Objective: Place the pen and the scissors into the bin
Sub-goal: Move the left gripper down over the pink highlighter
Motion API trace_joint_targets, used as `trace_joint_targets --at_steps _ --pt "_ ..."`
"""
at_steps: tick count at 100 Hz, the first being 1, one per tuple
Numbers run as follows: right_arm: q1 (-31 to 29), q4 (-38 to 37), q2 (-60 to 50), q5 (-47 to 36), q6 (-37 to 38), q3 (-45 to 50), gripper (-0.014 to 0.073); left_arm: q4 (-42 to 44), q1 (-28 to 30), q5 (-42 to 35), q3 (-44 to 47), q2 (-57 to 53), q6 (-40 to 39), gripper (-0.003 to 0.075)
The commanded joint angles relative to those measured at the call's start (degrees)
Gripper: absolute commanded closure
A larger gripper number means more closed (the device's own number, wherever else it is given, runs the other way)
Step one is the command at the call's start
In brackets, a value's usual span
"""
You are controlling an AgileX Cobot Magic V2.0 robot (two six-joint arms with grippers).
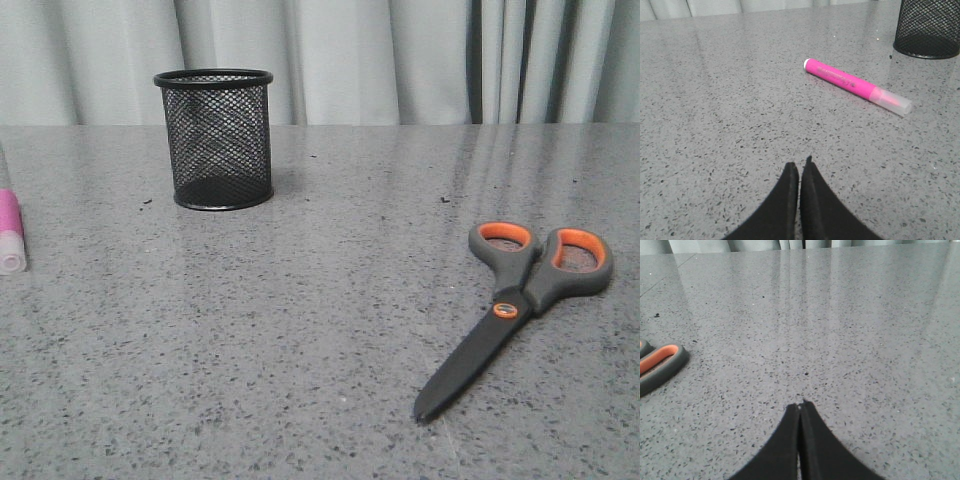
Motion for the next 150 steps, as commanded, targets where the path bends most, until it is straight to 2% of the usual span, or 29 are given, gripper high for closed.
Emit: trace_joint_targets --at_steps 1,73,88,97,102,109,123,138,150 --pt "-0.38 -0.07 -1.12 -4.43 -0.38 0.82 0.0662 -0.02 0.10 -2.62 2.53 -1.83 -0.40 0.0739" --pt "-0.38 -0.07 -1.12 -5.10 -0.38 0.82 0.0662 0.67 0.10 -2.62 2.53 -1.83 -0.40 0.0739" --pt "-0.38 -0.07 -1.12 -10.16 -0.38 0.82 0.0662 0.67 0.10 -3.96 2.53 -1.83 -0.40 0.0739" --pt "-0.38 0.66 -1.12 -16.91 0.42 0.82 0.0662 1.07 0.10 -5.64 2.53 -1.83 -0.40 0.0739" --pt "-0.38 3.56 -1.12 -21.72 4.07 0.82 0.0662 1.07 0.10 -8.29 2.53 -1.83 -0.40 0.0739" --pt "-0.38 8.65 -1.12 -27.32 10.34 0.82 0.0662 -2.98 0.10 -12.82 2.53 -1.83 -0.40 0.0739" --pt "-0.38 9.81 -1.12 -29.49 13.06 0.82 0.0662 -13.03 0.10 -21.61 2.53 -1.83 -0.65 0.0739" --pt "-0.38 9.89 -1.12 -31.09 20.69 0.82 0.0662 -36.00 0.10 -29.27 2.35 -1.83 -1.53 0.0739" --pt "-0.38 9.89 -1.12 -34.11 22.48 0.47 0.0662 -51.64 0.10 -32.41 2.35 -1.83 -1.53 0.0739"
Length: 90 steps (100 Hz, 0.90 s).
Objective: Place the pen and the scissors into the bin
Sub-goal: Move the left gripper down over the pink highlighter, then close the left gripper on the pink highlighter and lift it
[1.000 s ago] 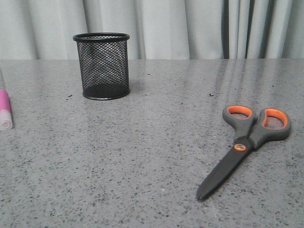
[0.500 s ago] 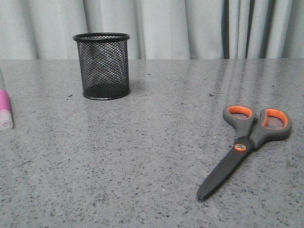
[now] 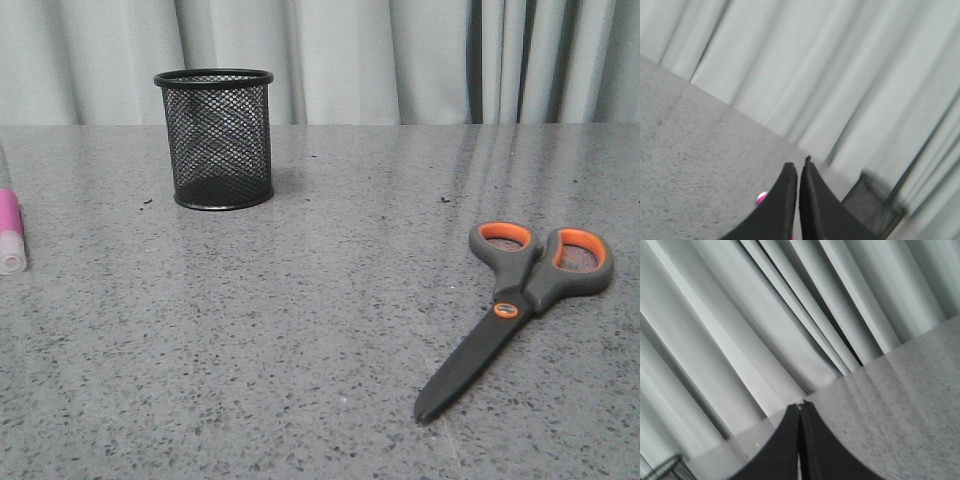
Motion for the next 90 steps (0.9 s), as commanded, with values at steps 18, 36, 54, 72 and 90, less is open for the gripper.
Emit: trace_joint_targets --at_steps 18,36,54,72,90 --pt "-0.38 -0.20 -1.12 0.68 1.71 -5.57 0.0603 -5.84 0.10 -0.80 -2.05 -1.59 -0.34 0.0594" --pt "-0.38 -1.35 1.93 10.23 1.71 -13.10 0.0312 0.88 0.10 5.02 -11.61 4.50 -0.29 0.0321" --pt "-0.27 -1.35 8.26 20.59 -2.61 -19.37 0.0267 10.09 0.10 21.86 -23.92 19.17 0.24 0.0422" --pt "-0.27 -1.35 15.56 32.08 -8.00 -25.18 0.0267 14.49 0.10 36.28 -37.70 38.78 0.24 0.0434" --pt "-0.27 -1.35 19.41 39.09 -7.99 -28.10 0.0267 15.45 0.10 46.79 -49.83 56.82 -1.78 0.0434"
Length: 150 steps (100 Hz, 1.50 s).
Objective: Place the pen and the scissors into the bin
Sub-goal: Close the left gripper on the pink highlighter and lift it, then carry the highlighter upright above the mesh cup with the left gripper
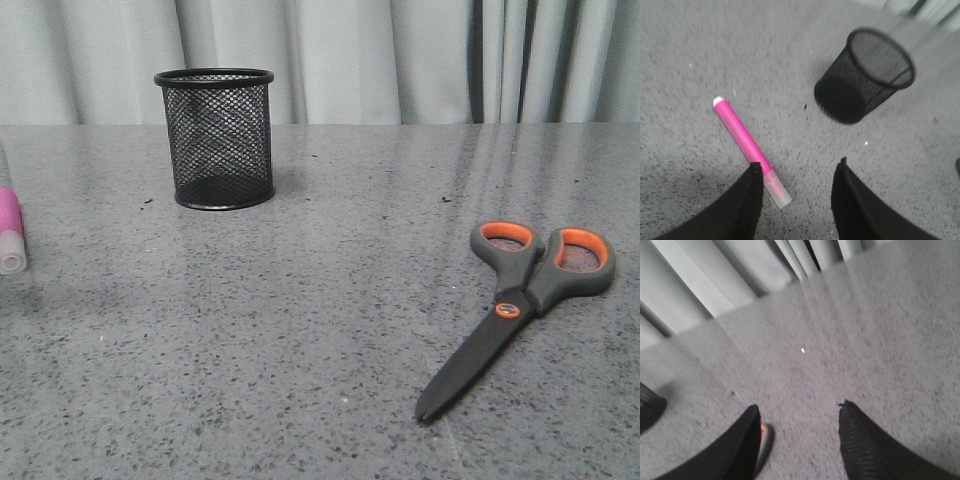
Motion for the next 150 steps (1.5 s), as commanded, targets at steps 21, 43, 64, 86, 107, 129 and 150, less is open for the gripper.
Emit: trace_joint_targets --at_steps 21,43,64,86,107,129,150 --pt "-0.27 -0.67 2.08 -0.28 -1.00 -2.67 0.0267 2.12 0.10 8.17 -17.54 22.98 -8.30 0.0434" --pt "-0.27 -0.67 2.08 0.48 -1.00 -2.67 0.0267 7.79 0.10 11.84 -22.67 31.18 -13.95 0.0434" --pt "-0.27 -0.67 2.08 0.48 -1.00 -2.67 0.0267 12.49 0.10 12.76 -22.84 34.12 -17.97 0.0435" --pt "-0.27 -0.67 2.08 0.27 -1.00 -2.67 0.0267 12.49 0.10 13.13 -22.84 37.37 -18.12 0.0435" --pt "-0.27 -0.67 2.08 0.25 -1.00 -2.67 0.0267 12.73 0.10 13.61 -22.84 39.68 -18.12 0.0442" --pt "-0.27 -0.67 2.08 0.25 -1.00 -2.67 0.0267 12.84 -0.64 16.02 -22.84 42.14 -15.59 0.0603" --pt "-0.27 -0.67 2.08 0.25 -1.00 -2.67 0.0267 4.15 -3.47 1.14 -22.84 38.31 -5.73 0.0739"
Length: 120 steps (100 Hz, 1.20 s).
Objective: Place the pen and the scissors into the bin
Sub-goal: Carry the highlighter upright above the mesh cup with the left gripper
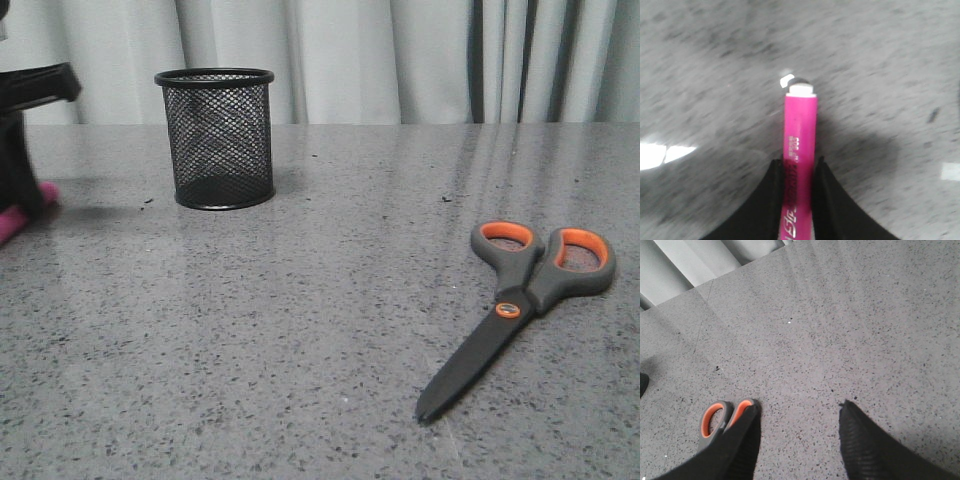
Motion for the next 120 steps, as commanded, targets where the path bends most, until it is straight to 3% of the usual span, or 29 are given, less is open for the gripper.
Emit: trace_joint_targets --at_steps 1,21,30,43,56,106,113,120 --pt "-0.27 -0.39 0.93 -3.99 -0.78 -2.23 0.0267 -7.63 -1.70 -10.30 -0.77 -4.12 5.79 0.0739" --pt "-0.27 -0.39 0.93 -4.34 -0.78 -2.23 0.0267 -32.92 -9.30 -37.90 -0.91 -11.92 28.41 0.0738" --pt "-0.27 -0.39 0.93 -5.26 -0.78 -2.12 0.0267 -37.12 -13.96 -44.64 -2.54 -12.57 33.93 0.0738" --pt "-0.27 -0.39 0.93 -6.44 -0.78 -2.12 0.0267 -34.83 -19.55 -49.07 -5.51 -11.42 34.86 0.0738" --pt "-0.27 -0.39 0.93 -6.96 -0.78 -2.12 0.0267 -26.47 -23.12 -52.98 -6.51 -8.29 34.86 0.0738" --pt "-0.27 -0.39 0.93 -5.16 -0.78 -2.12 0.0267 -26.60 -20.63 -57.42 -2.01 -2.48 34.86 0.0738" --pt "-0.27 -0.39 0.93 -5.16 -0.78 -2.12 0.0267 -26.60 -20.63 -57.42 -1.80 -2.48 34.86 0.0711" --pt "-0.27 -0.39 0.93 -5.16 -0.78 -2.12 0.0267 -26.17 -20.63 -57.42 -1.80 -2.48 34.86 0.0612"
